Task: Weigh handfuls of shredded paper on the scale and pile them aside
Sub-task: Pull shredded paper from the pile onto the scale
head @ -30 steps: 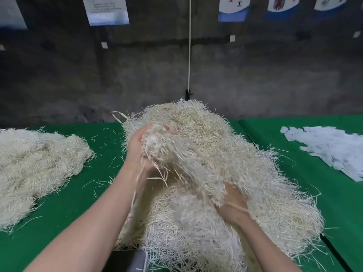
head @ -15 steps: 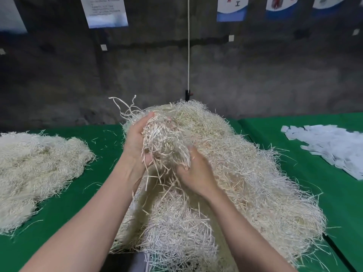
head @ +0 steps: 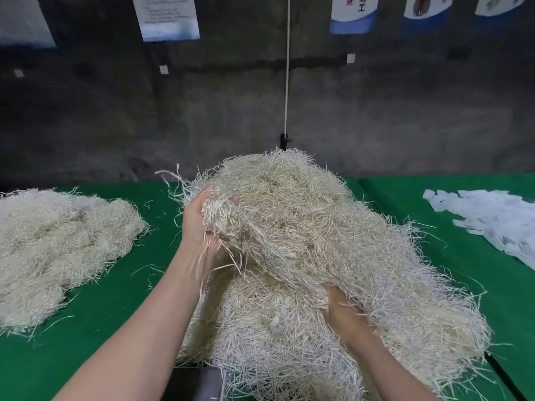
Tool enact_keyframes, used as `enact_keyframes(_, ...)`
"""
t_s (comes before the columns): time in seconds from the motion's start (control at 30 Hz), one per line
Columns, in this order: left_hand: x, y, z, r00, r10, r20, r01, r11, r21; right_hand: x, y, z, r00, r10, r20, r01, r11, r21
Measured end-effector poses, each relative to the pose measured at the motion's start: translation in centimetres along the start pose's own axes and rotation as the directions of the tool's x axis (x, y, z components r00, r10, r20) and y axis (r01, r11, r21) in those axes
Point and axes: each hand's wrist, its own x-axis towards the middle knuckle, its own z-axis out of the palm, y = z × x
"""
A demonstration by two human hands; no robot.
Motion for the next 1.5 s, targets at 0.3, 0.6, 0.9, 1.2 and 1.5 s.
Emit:
enact_keyframes(0.3, -1.5, -0.2, 0.2, 0.996, -0.091, -0.003, 0.091, 0.996, 0.003, -2.2, -7.9, -5.5, 0.953, -0.299, 0.057, 0.302, 0.952, -0.052)
enact_keyframes(0.6, -1.4, 2.4, 2.7, 0.946, -0.02, 0.322, 0.065, 0.99, -0.129, 0.4, -12.7, -4.2, 0.962, -0.231, 0.146, 0.145, 0.884, 0.445)
enact_keyframes(0.9, 0.1, -4.8, -0.7, 0.887, -0.4, 0.23, -0.431, -0.54, 0.723, 1.4, -11.2, -6.2, 0.974, -0.188, -0.129, 0.228, 0.754, 0.617)
enact_keyframes(1.2, 2.9, -5.4, 0.0, 0.884, 0.353, 0.307, -0.268, -0.157, 0.951, 0.8, -9.0, -4.5, 0.97, -0.241, 0.04, 0.236, 0.967, 0.097)
enact_keyframes(1.5, 1.7, -5.2, 1.3, 0.988, 0.049, -0.148, 0.041, 0.837, 0.546, -0.1, -6.7, -2.9, 0.966, -0.26, -0.012, 0.242, 0.913, -0.327)
